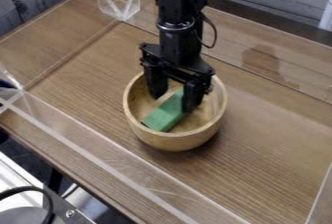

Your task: Remove the green block from inside the brown bowl and put it on the table

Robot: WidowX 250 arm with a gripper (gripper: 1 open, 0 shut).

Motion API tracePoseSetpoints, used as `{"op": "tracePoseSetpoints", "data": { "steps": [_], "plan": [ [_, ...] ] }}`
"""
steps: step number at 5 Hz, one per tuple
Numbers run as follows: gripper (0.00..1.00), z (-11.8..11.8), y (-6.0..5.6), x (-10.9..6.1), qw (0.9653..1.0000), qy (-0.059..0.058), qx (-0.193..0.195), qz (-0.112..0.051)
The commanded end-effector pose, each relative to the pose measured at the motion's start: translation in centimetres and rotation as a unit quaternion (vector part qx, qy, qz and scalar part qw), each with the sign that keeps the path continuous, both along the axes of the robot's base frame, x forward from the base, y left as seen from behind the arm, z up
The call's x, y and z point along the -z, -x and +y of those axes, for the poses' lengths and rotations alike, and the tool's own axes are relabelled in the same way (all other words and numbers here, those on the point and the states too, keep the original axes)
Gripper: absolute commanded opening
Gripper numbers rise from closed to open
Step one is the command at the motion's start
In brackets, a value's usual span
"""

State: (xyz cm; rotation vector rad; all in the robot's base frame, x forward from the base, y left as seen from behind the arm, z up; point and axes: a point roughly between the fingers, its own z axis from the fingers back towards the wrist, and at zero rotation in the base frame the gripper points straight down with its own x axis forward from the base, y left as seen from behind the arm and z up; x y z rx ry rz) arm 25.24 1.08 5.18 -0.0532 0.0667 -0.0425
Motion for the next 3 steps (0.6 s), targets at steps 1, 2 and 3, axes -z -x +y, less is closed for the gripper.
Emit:
{"op": "tracePoseSetpoints", "data": {
  "steps": [1,2,3],
  "plan": [
    [1.00,0.2,-0.5,0.0,0.9999,0.000,-0.002,-0.014],
    [1.00,0.4,-0.4,1.0,0.9999,0.002,-0.004,-0.010],
    [1.00,0.5,-0.3,1.6,0.9999,0.006,-0.006,-0.011]
  ]
}}
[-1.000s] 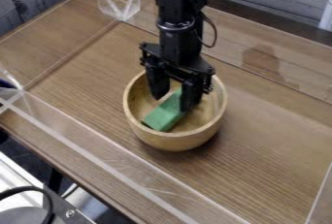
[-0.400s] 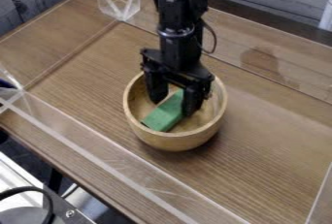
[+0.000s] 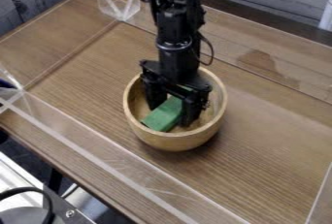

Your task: Remove the green block from inside the brown bowl and put it on the table

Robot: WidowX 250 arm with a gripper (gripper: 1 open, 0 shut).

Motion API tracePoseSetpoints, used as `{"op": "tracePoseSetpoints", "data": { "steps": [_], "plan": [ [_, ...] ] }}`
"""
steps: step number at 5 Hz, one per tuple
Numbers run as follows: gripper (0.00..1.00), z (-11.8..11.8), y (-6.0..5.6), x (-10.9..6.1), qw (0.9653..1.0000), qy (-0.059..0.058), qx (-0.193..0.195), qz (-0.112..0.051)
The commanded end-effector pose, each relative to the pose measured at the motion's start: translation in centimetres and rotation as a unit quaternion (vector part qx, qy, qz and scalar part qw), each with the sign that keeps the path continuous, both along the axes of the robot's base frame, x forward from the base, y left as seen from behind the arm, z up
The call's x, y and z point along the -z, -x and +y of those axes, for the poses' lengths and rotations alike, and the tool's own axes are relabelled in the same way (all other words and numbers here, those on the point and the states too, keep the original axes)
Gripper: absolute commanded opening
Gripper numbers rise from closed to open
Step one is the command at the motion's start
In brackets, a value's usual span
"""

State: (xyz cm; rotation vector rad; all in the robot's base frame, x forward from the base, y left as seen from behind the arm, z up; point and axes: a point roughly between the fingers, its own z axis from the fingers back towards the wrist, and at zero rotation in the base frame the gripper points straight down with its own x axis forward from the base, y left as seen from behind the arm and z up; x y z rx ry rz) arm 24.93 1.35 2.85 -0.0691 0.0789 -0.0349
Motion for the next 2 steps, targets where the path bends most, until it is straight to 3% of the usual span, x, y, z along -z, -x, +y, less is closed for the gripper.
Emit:
{"op": "tracePoseSetpoints", "data": {
  "steps": [1,2],
  "plan": [
    [1.00,0.32,-0.54,-0.41,0.9998,0.005,-0.006,-0.020],
    [0.00,0.39,-0.47,-0.25,0.9996,0.014,-0.011,-0.023]
  ]
}}
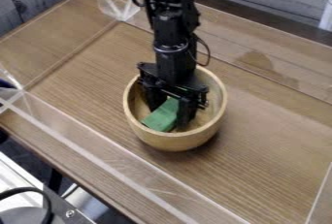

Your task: Remove the green block from inside the brown bowl and put it on the table

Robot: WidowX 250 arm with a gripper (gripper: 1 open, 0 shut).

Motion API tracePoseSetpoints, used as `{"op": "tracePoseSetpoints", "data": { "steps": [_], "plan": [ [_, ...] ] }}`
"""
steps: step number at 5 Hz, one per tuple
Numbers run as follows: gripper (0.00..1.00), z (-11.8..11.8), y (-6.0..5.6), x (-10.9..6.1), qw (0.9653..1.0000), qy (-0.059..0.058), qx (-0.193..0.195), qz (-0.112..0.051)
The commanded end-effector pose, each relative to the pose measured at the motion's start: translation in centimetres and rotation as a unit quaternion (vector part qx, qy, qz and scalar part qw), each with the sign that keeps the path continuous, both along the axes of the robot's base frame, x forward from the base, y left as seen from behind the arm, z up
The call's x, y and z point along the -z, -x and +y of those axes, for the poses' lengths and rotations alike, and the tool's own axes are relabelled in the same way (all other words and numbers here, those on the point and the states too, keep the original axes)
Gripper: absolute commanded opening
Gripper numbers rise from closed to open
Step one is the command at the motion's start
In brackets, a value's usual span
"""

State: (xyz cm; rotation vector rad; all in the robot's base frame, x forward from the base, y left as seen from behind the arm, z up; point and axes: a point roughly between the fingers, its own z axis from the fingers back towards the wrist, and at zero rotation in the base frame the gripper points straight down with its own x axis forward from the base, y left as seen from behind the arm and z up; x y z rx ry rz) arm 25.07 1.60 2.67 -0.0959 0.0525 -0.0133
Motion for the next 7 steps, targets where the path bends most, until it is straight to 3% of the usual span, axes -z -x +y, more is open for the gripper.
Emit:
{"op": "tracePoseSetpoints", "data": {
  "steps": [1,7],
  "plan": [
    [1.00,0.12,-0.38,-0.56,0.9999,0.005,0.000,-0.011],
    [1.00,0.06,-0.31,-0.75,0.9997,0.022,-0.009,-0.009]
  ]
}}
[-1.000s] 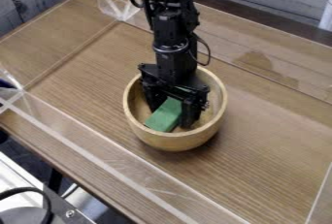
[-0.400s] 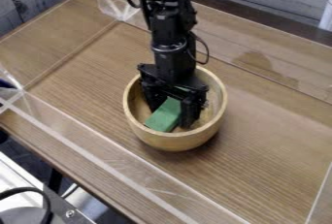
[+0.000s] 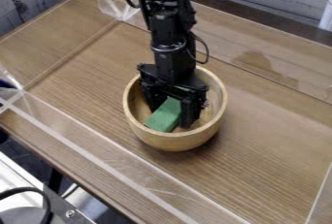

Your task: Remove the green block from inside the brown bowl and put it on the table

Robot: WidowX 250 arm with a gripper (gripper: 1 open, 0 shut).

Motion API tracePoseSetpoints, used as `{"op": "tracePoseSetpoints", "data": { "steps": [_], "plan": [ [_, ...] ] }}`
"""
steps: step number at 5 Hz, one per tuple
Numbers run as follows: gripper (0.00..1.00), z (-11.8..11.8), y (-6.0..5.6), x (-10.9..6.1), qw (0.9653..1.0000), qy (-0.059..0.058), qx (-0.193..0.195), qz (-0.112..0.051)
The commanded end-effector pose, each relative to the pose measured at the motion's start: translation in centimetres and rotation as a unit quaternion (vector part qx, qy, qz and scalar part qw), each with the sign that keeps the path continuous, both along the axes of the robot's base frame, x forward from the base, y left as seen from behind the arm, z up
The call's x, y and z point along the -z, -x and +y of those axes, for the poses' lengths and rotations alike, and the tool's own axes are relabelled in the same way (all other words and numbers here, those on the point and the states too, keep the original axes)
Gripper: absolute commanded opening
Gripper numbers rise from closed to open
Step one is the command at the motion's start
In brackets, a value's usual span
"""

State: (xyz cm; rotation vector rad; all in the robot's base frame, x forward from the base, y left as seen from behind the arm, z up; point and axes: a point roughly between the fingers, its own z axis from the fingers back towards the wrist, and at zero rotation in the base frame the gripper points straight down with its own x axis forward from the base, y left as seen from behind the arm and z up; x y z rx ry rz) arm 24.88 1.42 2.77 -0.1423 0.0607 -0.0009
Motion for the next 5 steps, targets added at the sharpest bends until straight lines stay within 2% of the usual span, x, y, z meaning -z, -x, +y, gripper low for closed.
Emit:
{"op": "tracePoseSetpoints", "data": {
  "steps": [1,5],
  "plan": [
    [1.00,0.22,-0.52,-0.56,0.9999,0.000,-0.004,-0.013],
    [1.00,0.15,-0.59,0.08,0.9999,0.004,-0.008,-0.007]
  ]
}}
